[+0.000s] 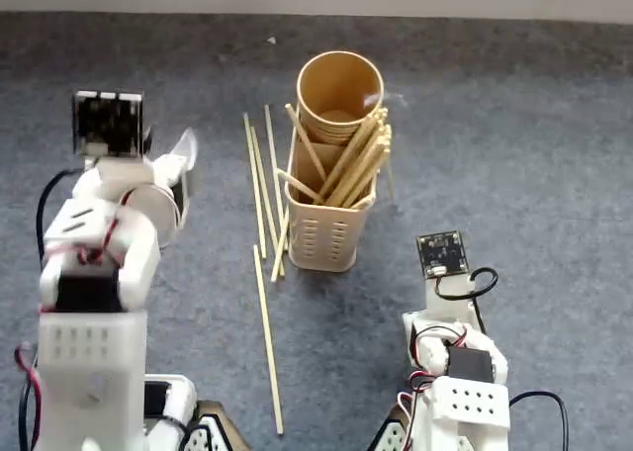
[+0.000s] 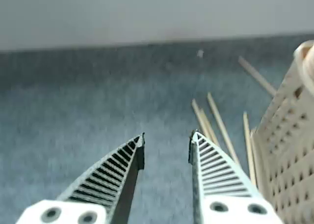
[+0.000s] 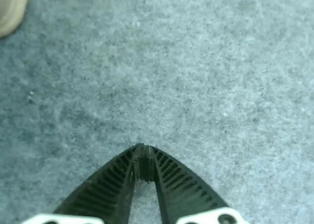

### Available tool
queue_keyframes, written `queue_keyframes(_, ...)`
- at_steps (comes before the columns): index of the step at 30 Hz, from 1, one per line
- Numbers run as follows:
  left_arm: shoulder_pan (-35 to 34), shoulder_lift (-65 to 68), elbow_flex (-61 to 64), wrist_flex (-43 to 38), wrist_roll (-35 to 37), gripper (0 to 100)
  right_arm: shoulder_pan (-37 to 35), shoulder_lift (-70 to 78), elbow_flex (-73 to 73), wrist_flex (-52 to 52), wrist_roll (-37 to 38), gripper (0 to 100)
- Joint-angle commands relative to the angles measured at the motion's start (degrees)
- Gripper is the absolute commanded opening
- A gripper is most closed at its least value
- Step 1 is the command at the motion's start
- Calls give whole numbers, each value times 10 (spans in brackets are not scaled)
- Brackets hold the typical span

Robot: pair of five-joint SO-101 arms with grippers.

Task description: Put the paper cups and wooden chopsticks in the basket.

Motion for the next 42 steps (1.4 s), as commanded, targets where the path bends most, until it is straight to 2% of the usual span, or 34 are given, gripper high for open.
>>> queue_keyframes(1, -1, 100, -6, 24, -25, 165, -5, -6, -1, -9, 6, 5)
queue_keyframes(6, 95, 269, -85, 21, -26, 162, -5, -6, 0, -9, 6, 5)
queue_keyframes(9, 124, 349, -152, 4, -22, 162, -5, -6, 0, -9, 6, 5)
queue_keyframes(11, 124, 397, -179, -20, 34, 162, -5, -6, 0, -9, 6, 5)
queue_keyframes(14, 116, 456, -205, -50, 184, 165, -5, -6, 0, -9, 6, 5)
queue_keyframes(15, 115, 475, -217, -55, 199, 165, -5, -6, 0, -9, 6, 5)
queue_keyframes(25, 144, 665, -313, -63, 206, 161, -5, -6, 0, -8, 6, 5)
queue_keyframes(30, 143, 718, -327, -63, 278, 161, -5, -6, 0, -8, 6, 5)
queue_keyframes(35, 144, 765, -347, -61, 281, 160, -5, -6, 0, -8, 6, 5)
queue_keyframes(37, 143, 784, -359, -61, 281, 126, -5, -6, 0, -8, 6, 5)
queue_keyframes(40, 140, 800, -374, -60, 276, 0, -5, -6, 0, -8, 6, 5)
queue_keyframes(42, 140, 802, -385, -60, 247, 12, -5, -6, 0, -8, 6, 5)
